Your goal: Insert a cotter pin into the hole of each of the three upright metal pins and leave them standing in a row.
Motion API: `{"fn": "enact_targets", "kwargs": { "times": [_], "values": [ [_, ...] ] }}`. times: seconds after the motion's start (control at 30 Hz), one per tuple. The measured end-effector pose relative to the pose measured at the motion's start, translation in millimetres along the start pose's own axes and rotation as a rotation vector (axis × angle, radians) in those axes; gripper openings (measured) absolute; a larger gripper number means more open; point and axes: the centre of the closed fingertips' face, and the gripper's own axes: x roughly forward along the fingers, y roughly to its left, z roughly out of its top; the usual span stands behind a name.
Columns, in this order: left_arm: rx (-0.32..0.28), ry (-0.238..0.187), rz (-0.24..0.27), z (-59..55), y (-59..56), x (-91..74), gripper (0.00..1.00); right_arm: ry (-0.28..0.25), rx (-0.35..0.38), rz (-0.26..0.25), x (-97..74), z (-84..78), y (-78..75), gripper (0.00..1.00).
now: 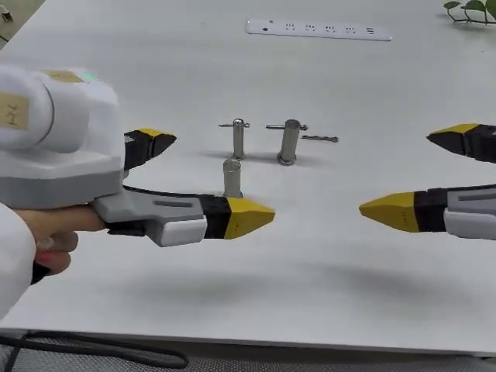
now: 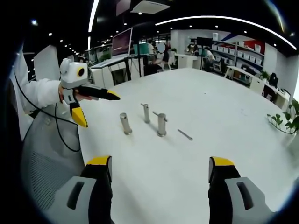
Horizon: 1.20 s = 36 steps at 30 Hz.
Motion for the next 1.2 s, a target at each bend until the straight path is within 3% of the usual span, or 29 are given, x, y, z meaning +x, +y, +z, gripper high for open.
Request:
{"fn": "enact_targets", "kwargs": {
  "times": [0.03, 0.2, 0.33, 0.67, 0.87, 1.03, 1.2],
  "values": [
    [-0.018, -0.003, -0.011, 0.2, -1.6, -1.1, 0.99, 0.006, -0.002, 0.000, -0.5, -0.5, -0.4, 0.82],
    [0.005, -0.001, 0.012, 0.4, 2.6, -7.8, 0.99, 0.006, -0.011, -0.004, -1.9, 3.4, -7.0, 0.82],
    [-0.032, -0.030, 0.005, 4.9, 1.3, -11.6, 0.99, 0.024, -0.041, -0.009, -2.3, 7.9, -15.9, 0.82],
    [-0.014, -0.031, 0.017, 5.8, -1.5, -18.3, 0.99, 0.088, -0.180, -0.005, 8.3, 19.8, -39.7, 0.81],
    [-0.025, -0.045, 0.019, 7.9, -6.7, -19.4, 0.99, 0.114, -0.184, 0.046, 23.1, 24.0, -46.9, 0.76],
    [-0.020, -0.041, 0.025, 7.3, -6.9, -20.8, 0.99, 0.168, -0.221, 0.062, 34.2, 19.4, -54.3, 0.71],
    [-0.025, -0.041, 0.026, 7.9, -5.9, -20.6, 0.99, 0.215, -0.291, 0.110, 47.7, 16.6, -55.2, 0.62]
  ]
}}
